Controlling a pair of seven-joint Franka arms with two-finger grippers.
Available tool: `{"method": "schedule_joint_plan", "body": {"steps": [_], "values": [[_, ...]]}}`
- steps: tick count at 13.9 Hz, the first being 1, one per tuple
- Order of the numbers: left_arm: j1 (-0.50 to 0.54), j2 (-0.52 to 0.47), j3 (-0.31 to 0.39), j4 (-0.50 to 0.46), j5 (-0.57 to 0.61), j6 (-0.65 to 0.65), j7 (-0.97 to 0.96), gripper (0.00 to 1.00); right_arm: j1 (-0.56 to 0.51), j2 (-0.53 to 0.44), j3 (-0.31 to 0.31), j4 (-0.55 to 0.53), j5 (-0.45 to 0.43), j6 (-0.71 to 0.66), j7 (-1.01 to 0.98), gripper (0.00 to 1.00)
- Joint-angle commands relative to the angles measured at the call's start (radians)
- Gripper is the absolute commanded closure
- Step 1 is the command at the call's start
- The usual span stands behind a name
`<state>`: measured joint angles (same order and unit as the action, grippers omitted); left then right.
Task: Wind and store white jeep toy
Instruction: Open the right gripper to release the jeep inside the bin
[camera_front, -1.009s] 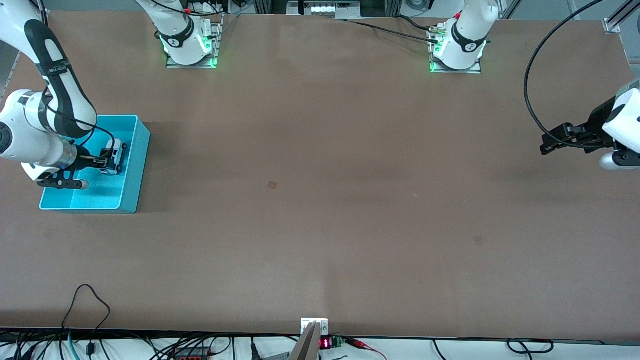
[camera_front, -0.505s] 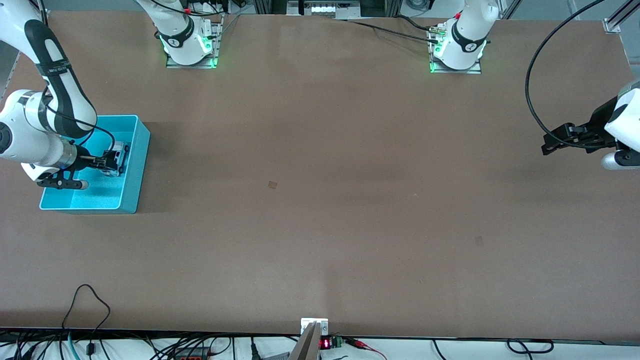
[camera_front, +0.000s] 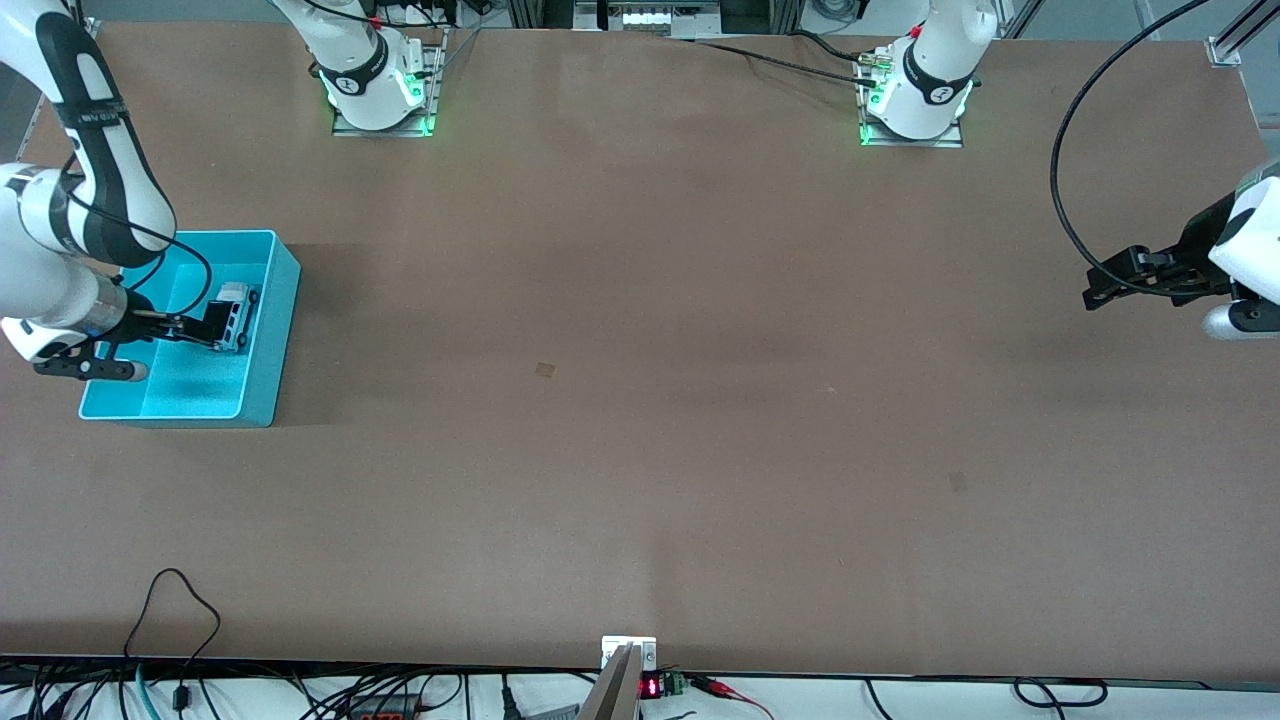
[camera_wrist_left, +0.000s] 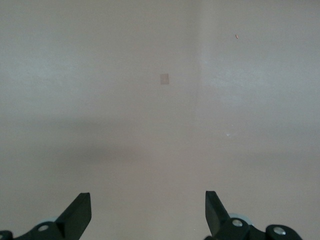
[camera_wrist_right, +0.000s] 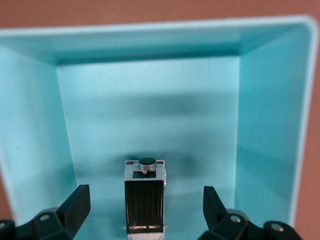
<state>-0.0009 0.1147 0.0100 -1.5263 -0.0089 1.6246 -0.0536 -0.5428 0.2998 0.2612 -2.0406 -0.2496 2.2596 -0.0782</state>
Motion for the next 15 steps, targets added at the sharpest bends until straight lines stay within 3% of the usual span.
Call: {"method": "schedule_joint_plan", "body": {"steps": [1,3,6,10,13,15], "values": [[-0.007,-0.021,0.008,-0.012,-0.016,-0.011,0.018,0.0,0.026,-0.082,0.004,0.032,0.006,-0.104,0.0,0.0],[-0.007,-0.024,0.008,-0.012,-0.016,-0.011,0.018,0.0,0.044,-0.126,0.009,0.06,0.015,-0.171,0.001,0.0],[-0.007,-0.026,0.007,-0.011,-0.016,-0.009,0.017,0.0,0.055,-0.203,0.007,0.112,0.177,-0.279,0.003,0.0],[-0.005,-0.027,0.008,-0.009,-0.017,-0.009,0.017,0.0,0.122,-0.333,0.006,0.141,0.187,-0.354,0.009,0.0],[-0.005,-0.029,0.008,-0.009,-0.019,-0.018,0.011,0.0,0.133,-0.338,0.0,0.241,0.187,-0.471,0.005,0.0],[-0.005,-0.032,0.008,-0.008,-0.017,-0.023,0.011,0.0,0.209,-0.34,-0.075,0.29,0.19,-0.524,0.008,0.0]]}}
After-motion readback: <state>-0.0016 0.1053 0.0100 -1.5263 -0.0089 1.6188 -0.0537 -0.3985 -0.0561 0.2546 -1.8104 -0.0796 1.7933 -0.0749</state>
